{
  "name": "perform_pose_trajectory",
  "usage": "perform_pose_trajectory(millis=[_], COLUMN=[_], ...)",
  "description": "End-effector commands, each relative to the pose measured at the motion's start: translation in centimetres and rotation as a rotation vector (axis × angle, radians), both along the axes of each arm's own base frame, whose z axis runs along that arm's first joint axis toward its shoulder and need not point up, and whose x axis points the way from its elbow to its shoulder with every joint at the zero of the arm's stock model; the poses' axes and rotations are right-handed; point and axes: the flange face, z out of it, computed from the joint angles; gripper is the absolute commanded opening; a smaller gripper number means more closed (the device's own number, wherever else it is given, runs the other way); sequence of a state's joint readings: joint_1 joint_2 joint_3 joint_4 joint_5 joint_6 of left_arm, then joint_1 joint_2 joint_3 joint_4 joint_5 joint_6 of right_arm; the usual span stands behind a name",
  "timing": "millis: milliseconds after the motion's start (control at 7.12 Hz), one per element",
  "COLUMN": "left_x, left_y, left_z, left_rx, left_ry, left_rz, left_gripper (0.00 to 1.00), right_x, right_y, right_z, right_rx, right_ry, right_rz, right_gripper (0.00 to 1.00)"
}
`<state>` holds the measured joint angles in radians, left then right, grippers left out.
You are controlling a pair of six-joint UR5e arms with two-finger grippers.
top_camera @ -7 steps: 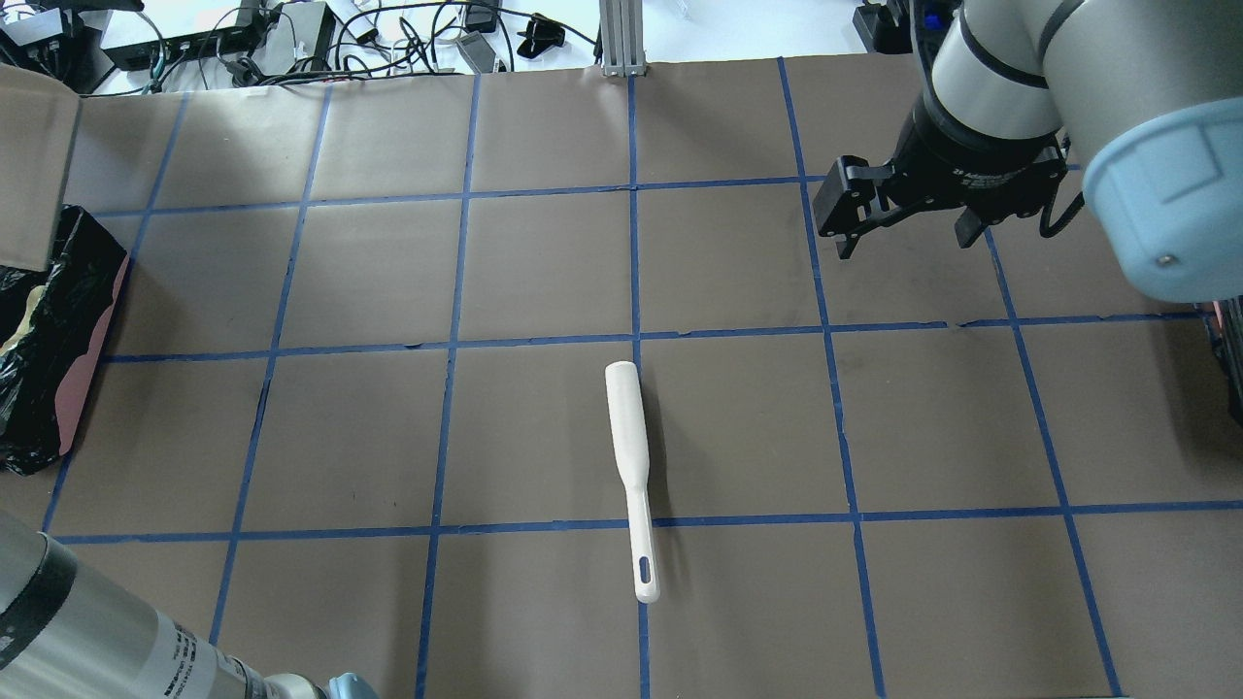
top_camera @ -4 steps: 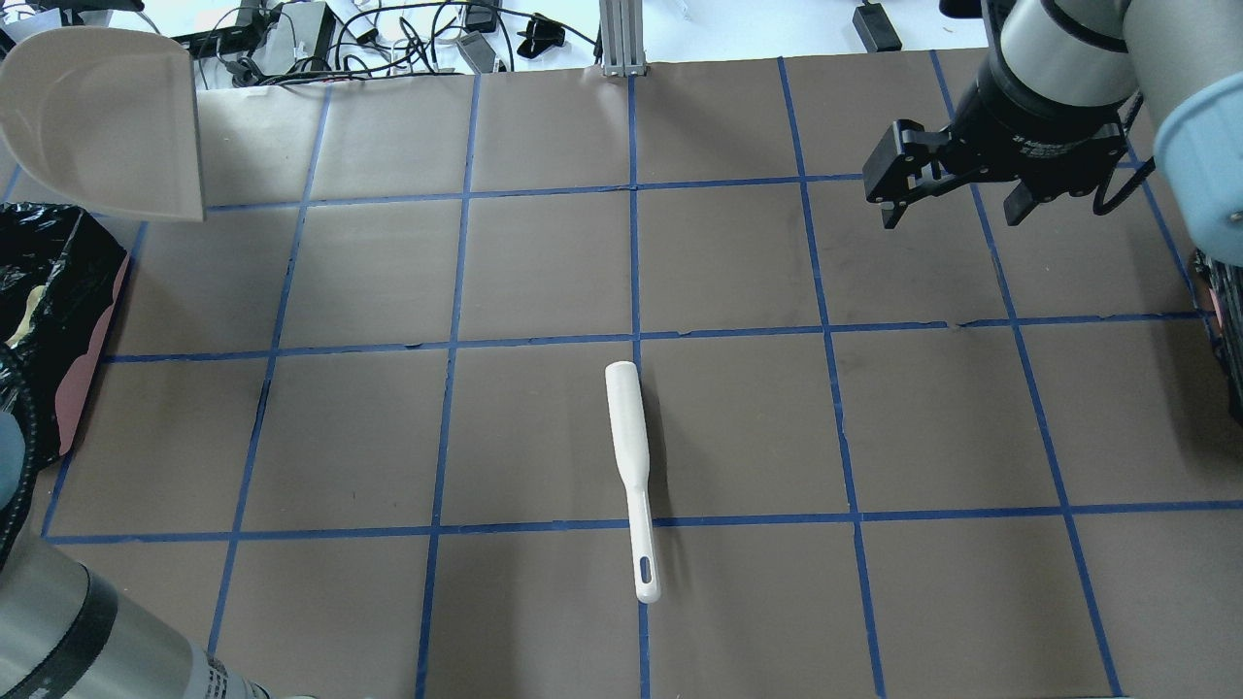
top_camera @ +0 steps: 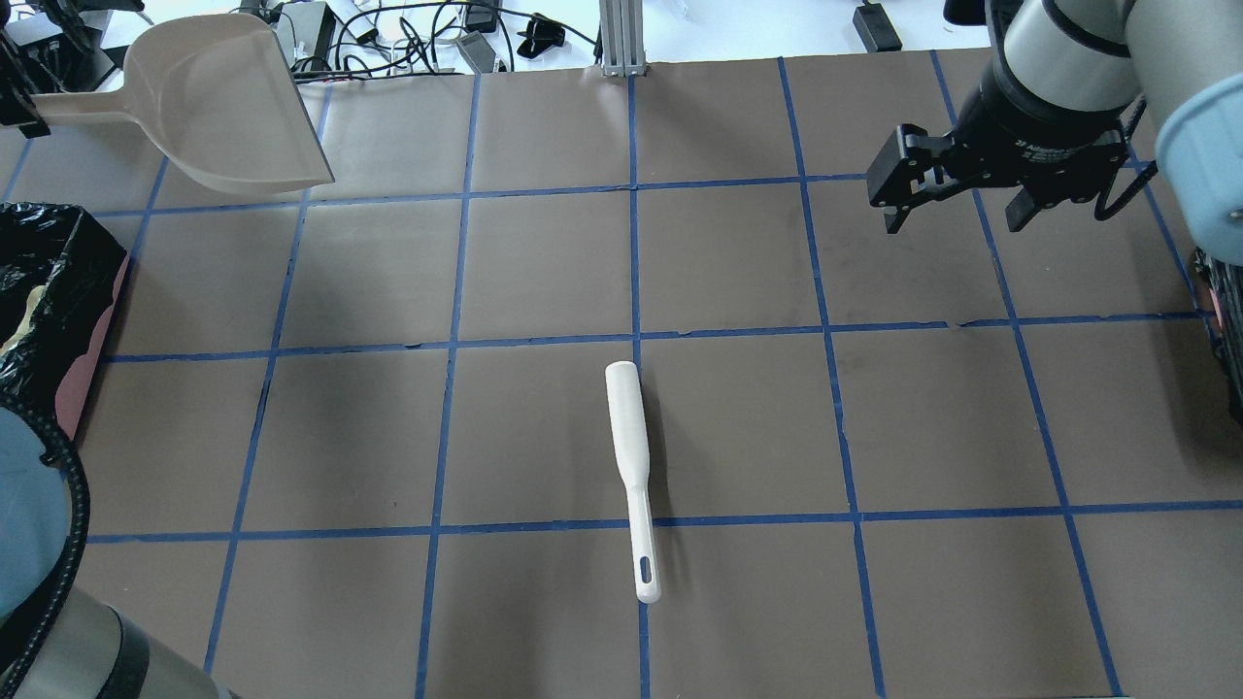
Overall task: Sweep and dump trash in nearest bin
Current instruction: 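Carry the empty dustpan with the left gripper back toward the table center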
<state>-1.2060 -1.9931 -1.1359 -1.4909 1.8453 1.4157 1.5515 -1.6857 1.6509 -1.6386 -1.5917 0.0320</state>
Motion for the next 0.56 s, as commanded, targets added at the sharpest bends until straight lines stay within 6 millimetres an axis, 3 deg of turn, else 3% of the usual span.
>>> perform_pose_trajectory(millis=[0,140,421], left_x=[-6.9,-10.5,-15.6], left_y=[0.4,0.7,0.9], left_z=[-1.9,-3.7,-5.6], left_rx=[-0.008,-0.014,-0.031], left_ry=[0.037,0.038,0.062], left_rz=[0.187,0.294,0.441], left_gripper=[0.0,0.0,0.0], right_x=[0.0,0.1,0.1], right_y=[0.1,0.2,0.1], right_z=[0.2,0.3,0.9], right_rx=[-0.008,-0.011,-0.052], right_ry=[-0.002,-0.009,-0.009], right_rz=[-0.001,-0.001,-0.009], right_gripper=[1.0,1.0,1.0])
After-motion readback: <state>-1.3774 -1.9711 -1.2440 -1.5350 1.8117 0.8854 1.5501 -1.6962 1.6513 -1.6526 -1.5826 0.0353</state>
